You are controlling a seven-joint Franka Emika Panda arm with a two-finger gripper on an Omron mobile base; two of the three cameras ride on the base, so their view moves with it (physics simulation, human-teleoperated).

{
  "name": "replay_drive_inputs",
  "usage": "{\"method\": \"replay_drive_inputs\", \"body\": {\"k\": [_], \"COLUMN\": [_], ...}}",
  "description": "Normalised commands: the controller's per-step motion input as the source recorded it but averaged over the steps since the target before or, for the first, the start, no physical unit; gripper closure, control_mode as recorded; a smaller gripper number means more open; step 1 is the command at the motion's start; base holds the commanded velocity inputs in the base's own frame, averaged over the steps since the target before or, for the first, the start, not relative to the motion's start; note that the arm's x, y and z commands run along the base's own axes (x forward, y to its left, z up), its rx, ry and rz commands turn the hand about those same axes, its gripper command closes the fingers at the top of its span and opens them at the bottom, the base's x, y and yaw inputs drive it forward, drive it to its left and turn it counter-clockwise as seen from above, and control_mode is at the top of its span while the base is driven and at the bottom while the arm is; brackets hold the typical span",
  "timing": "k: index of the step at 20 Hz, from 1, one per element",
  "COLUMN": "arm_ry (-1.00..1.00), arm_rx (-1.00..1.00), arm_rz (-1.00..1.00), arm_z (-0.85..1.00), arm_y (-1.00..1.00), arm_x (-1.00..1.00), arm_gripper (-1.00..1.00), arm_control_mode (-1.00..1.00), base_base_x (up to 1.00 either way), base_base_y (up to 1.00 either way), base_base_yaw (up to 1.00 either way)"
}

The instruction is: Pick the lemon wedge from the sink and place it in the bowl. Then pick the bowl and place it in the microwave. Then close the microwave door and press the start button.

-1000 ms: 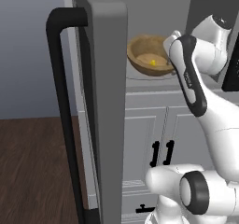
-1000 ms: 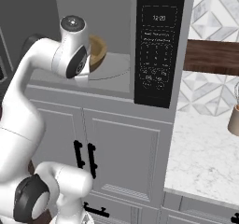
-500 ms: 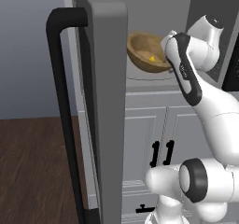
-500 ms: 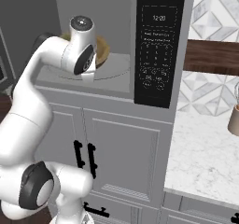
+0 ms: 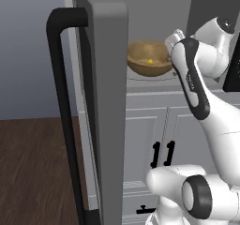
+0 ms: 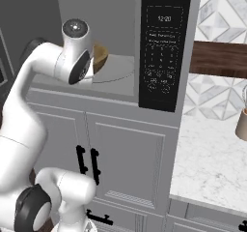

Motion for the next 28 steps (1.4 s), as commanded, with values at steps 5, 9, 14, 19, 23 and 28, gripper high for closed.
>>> {"method": "replay_drive_inputs", "body": {"k": [5,9,14,19,23,28], "arm_ry": [-0.18,-0.18,-0.03,-0.11,-0.04,0.0], "arm_rx": [0.0,0.0,-0.09,-0.36,-0.42,-0.42], "arm_rz": [0.0,0.0,0.0,-0.03,-0.2,-0.29], "arm_z": [0.13,0.26,-0.17,-0.18,-0.02,-0.09], "arm_y": [0.0,-0.01,0.0,-0.01,0.0,-0.06], "arm_x": [-0.54,-0.87,-0.46,-0.6,-0.3,-0.09], "arm_gripper": [-1.0,-1.0,-1.0,-1.0,-1.0,-1.0], "arm_control_mode": [-1.0,-1.0,-1.0,-1.0,-1.0,-1.0], "base_base_x": [0.0,0.0,0.0,0.0,0.0,0.0], "base_base_y": [0.0,0.0,0.0,0.0,0.0,0.0], "base_base_yaw": [0.0,0.0,0.0,0.0,0.0,0.0]}}
